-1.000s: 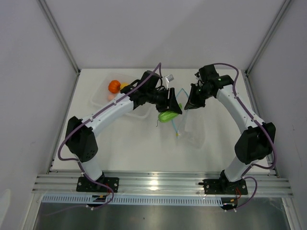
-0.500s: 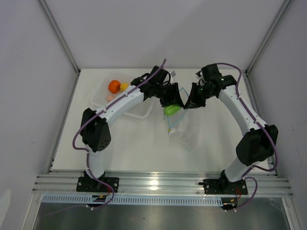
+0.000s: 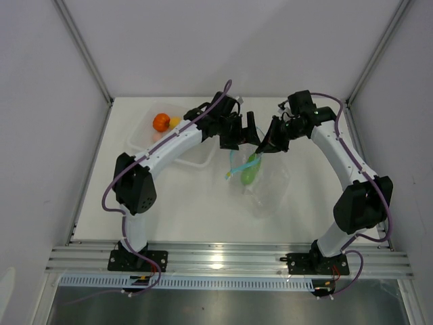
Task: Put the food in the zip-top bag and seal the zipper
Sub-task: Place the fake vegetable in the zipper food storage bag, then pick up the fake vegetable from the bin.
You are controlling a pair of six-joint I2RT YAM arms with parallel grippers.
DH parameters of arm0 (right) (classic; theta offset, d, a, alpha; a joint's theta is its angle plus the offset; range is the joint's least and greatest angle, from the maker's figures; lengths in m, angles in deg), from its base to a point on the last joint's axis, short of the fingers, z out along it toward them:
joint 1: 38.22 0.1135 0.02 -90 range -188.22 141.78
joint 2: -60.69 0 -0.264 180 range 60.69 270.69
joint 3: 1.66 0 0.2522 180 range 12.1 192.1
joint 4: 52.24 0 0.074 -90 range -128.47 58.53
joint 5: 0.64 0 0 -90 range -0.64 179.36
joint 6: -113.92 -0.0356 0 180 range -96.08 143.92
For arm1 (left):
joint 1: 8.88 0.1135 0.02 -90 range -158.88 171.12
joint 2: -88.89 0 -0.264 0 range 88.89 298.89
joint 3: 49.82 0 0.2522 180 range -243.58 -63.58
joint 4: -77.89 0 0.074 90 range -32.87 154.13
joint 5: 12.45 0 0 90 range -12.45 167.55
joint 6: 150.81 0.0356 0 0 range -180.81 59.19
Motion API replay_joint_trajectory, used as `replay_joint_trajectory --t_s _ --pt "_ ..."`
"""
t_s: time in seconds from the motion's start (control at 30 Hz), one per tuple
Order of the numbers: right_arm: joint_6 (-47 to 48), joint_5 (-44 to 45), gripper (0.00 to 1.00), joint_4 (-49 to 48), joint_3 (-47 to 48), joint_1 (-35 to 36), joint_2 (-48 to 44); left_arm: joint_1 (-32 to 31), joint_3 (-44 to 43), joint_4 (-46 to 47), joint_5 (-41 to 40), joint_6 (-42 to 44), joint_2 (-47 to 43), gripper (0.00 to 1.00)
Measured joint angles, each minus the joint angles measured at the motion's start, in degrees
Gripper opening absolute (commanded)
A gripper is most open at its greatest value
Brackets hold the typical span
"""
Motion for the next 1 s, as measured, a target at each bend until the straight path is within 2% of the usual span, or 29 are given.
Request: replay_joint_trajectory --t_s 0.3,0.47,0.57,0.73,0.83,1.0 --pt "-2.03 -3.13 0.0 -1.64 -3.43 -1.77 0.04 0.02 -0.35 0.37 -1.22 3.19 -0.48 0.99" --pt "-2.05 -3.08 0.0 -2.67 -3.72 -2.8 -0.15 1.38 0.26 -1.6 -4.52 6.62 -4.7 0.99" --pt "-1.77 -2.8 0.0 -2.69 -4.35 -3.17 -0.46 4.46 0.09 -3.8 -6.4 8.28 -6.93 1.0" --pt "-1.27 -1.95 0.0 -2.56 -4.42 -3.5 -0.46 13.97 -0.31 -8.15 -9.29 9.09 -6.95 1.0" --pt "-1.2 -1.6 0.0 -2.45 -4.42 -3.65 -0.46 19.45 -0.31 -10.4 -13.88 7.82 -6.86 1.0" --pt "-1.18 -1.03 0.0 -2.05 -4.42 -3.65 -0.44 22.18 -1.27 -12.87 -23.17 3.13 -5.42 1.0"
